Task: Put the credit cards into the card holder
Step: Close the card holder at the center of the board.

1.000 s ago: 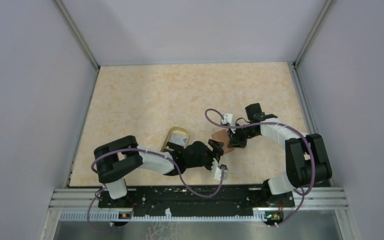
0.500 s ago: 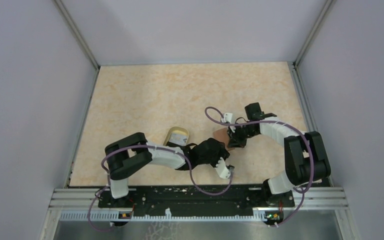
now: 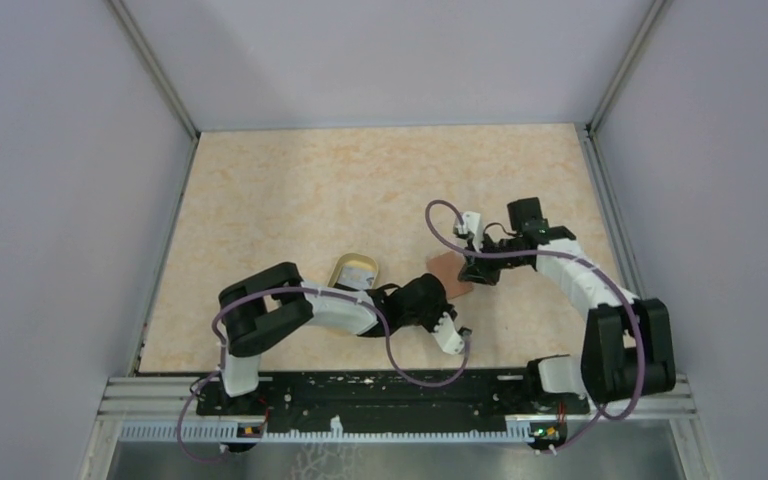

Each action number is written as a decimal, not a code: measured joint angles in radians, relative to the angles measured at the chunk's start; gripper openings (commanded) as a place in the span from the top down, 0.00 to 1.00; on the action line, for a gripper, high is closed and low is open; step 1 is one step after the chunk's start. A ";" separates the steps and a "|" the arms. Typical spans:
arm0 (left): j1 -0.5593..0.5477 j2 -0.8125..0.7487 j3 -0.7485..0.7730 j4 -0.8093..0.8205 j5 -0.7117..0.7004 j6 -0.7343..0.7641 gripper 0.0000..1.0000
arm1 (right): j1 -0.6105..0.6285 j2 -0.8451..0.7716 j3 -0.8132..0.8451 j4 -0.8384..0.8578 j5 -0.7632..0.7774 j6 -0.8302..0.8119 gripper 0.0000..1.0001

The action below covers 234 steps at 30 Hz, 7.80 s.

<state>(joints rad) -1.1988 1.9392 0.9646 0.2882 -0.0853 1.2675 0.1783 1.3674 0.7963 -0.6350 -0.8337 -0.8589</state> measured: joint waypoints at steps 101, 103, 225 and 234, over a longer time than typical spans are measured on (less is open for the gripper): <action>0.139 -0.251 -0.405 0.732 0.568 -1.080 0.58 | 0.116 -0.063 0.071 -0.510 -0.097 -0.553 1.00; 0.138 -0.229 -0.393 0.717 0.578 -1.079 0.81 | 0.116 -0.063 0.071 -0.507 -0.087 -0.553 0.94; 0.051 0.101 -0.586 1.258 -0.039 -2.233 1.00 | -0.039 0.262 0.140 -0.198 -0.095 0.069 1.00; 0.049 0.106 -0.557 1.252 -0.097 -2.277 1.00 | 0.081 0.132 0.093 -0.131 -0.035 0.112 1.00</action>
<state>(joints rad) -1.1496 2.0457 0.4076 1.5402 -0.1818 -1.0096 0.2592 1.4990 0.8898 -0.7662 -0.8684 -0.7467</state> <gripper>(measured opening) 0.173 0.006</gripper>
